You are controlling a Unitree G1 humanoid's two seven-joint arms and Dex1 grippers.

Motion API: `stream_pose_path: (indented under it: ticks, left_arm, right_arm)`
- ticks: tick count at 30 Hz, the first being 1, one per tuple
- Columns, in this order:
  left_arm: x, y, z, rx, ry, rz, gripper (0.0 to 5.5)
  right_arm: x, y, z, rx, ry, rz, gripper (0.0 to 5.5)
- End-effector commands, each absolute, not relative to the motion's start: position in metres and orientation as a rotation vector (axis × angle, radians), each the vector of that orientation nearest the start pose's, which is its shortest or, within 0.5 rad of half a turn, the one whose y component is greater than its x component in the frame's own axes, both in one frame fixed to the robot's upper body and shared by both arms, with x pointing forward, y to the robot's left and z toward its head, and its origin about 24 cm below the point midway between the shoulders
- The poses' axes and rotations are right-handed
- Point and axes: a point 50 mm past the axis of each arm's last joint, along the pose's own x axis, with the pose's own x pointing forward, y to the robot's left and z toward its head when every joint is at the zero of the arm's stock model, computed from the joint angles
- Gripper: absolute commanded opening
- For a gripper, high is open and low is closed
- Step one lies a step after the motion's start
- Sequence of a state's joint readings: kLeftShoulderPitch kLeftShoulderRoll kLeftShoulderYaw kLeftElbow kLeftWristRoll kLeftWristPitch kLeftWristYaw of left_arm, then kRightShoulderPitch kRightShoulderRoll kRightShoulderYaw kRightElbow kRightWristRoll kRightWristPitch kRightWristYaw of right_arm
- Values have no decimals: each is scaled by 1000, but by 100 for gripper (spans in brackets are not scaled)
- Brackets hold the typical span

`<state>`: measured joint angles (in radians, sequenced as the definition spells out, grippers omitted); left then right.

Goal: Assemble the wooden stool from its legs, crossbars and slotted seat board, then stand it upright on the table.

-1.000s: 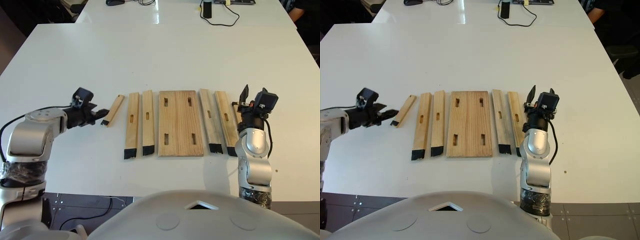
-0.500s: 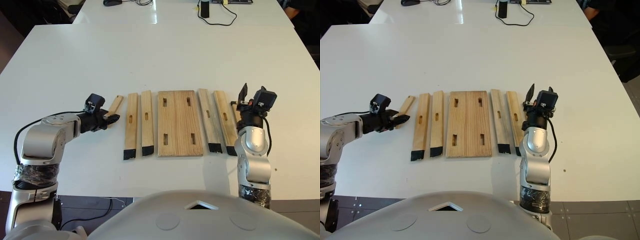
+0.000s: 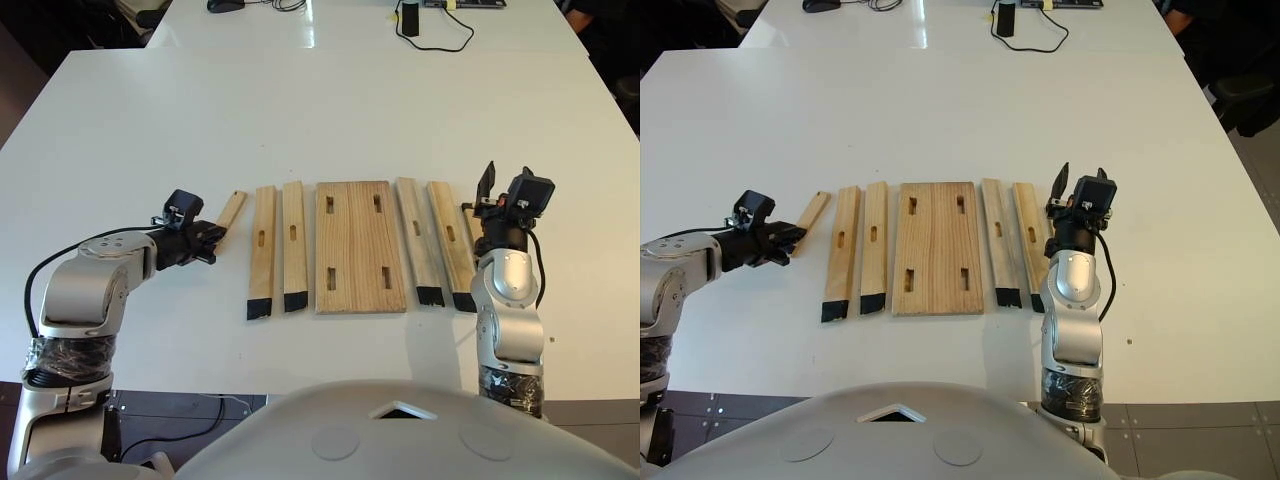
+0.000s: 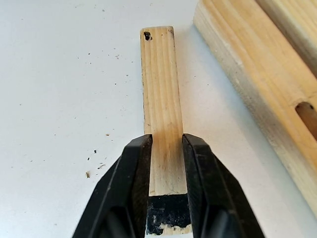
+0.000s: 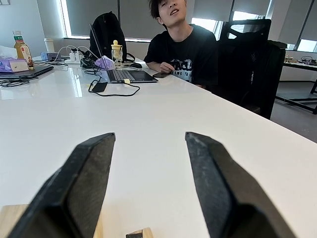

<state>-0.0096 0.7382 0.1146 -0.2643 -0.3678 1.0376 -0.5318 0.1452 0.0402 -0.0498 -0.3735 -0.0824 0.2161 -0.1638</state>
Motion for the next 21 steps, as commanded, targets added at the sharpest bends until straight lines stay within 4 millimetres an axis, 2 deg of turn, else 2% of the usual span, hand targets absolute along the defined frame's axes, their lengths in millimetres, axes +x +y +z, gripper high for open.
stream_pose_path:
  ticks: [1,4,14,21]
  left_arm:
    - [214,267,58,127,883,-331,45]
    - [221,263,67,94,827,-347,17]
    - [228,254,86,63,771,-402,164]
    - [239,254,96,82,722,-348,276]
  right_arm:
    - [221,-174,72,-46,4,-288,261]
    - [221,-173,71,-41,6,-291,261]
    - [219,-173,70,-38,7,-295,261]
    - [218,-173,69,-38,13,-297,261]
